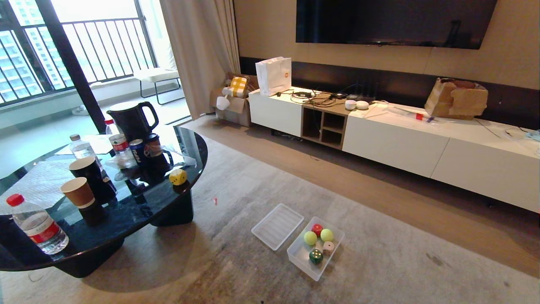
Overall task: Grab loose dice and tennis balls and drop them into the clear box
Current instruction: Pick up toys out of the box
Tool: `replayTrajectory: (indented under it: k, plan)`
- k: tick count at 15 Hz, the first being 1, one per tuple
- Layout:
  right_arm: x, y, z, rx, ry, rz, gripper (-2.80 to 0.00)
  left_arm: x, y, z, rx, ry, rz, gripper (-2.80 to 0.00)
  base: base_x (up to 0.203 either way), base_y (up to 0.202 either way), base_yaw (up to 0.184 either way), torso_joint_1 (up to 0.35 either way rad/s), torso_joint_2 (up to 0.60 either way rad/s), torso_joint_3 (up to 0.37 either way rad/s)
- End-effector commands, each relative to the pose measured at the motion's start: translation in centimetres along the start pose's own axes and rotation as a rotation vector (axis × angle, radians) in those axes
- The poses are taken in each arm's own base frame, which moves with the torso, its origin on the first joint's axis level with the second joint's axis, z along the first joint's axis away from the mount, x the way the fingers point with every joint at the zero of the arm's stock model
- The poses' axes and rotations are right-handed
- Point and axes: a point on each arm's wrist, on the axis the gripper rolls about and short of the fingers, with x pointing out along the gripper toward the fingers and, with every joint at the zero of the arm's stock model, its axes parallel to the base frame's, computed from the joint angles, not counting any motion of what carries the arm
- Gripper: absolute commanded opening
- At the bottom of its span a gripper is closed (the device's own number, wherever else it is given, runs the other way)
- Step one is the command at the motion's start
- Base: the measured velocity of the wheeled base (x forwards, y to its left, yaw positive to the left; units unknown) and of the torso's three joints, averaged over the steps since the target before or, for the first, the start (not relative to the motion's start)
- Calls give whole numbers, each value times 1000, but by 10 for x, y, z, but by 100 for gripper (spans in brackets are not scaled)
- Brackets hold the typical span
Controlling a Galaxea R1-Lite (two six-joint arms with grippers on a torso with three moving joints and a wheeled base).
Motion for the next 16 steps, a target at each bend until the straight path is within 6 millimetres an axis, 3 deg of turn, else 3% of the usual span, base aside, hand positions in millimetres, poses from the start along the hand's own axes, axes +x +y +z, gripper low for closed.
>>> replayTrajectory:
  k: [1,6,16]
  plan:
    - [0,0,0,-7,-1,1,-280,0,0,-1,1,3,0,-280,0,0,0,0,0,0]
    - [0,0,0,-7,-1,1,-280,0,0,-1,1,3,0,-280,-1,0,20,1,0,0]
    - [0,0,0,-7,-1,1,-280,0,0,-1,1,3,0,-280,0,-8,161,2,1,2]
